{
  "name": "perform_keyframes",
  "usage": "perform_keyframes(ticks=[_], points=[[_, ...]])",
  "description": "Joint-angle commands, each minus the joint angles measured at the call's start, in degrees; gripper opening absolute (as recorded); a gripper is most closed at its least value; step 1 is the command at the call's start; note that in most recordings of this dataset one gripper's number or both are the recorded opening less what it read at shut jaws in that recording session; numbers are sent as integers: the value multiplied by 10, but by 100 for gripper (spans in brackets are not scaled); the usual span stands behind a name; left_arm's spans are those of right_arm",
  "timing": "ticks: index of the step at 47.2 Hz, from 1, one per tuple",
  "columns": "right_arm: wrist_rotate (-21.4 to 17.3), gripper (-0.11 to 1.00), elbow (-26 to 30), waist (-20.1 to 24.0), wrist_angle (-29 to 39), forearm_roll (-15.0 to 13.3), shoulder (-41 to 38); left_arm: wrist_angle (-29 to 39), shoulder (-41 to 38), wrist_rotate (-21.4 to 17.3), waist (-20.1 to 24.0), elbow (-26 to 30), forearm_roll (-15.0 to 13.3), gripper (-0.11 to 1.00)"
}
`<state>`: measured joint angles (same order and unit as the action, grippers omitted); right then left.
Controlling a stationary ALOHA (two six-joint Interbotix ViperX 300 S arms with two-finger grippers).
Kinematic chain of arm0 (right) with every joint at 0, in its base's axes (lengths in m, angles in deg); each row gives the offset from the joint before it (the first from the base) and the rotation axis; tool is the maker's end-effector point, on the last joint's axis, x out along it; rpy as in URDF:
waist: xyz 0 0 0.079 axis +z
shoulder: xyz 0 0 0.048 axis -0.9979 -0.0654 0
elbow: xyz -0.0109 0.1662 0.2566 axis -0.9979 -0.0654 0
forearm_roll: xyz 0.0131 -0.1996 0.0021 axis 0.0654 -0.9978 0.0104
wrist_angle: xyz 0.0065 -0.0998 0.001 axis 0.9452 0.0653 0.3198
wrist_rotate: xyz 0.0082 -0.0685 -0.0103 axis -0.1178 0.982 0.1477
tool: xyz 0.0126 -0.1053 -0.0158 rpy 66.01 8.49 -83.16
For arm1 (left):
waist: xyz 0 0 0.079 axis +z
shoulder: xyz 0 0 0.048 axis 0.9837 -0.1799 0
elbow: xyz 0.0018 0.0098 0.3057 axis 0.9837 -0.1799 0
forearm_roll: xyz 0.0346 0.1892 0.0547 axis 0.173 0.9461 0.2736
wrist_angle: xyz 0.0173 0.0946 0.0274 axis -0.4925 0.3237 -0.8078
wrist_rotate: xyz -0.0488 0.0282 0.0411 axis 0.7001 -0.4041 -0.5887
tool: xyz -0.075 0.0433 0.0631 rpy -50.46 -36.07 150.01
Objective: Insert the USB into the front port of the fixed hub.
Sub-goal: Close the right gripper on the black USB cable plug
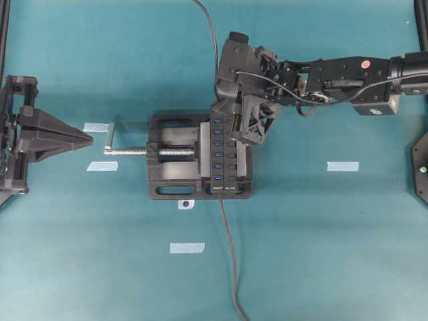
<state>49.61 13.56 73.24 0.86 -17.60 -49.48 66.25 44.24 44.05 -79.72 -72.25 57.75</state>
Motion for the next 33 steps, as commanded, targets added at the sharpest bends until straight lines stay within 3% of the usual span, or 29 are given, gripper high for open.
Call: perform_keyframes(ticks=[1,33], points=[[4,4,15,4,4,0,8,-3,0,1,0,6,1,0],[-1,4,51,20,83,2,34,-3,7,2,0,5,1,0]])
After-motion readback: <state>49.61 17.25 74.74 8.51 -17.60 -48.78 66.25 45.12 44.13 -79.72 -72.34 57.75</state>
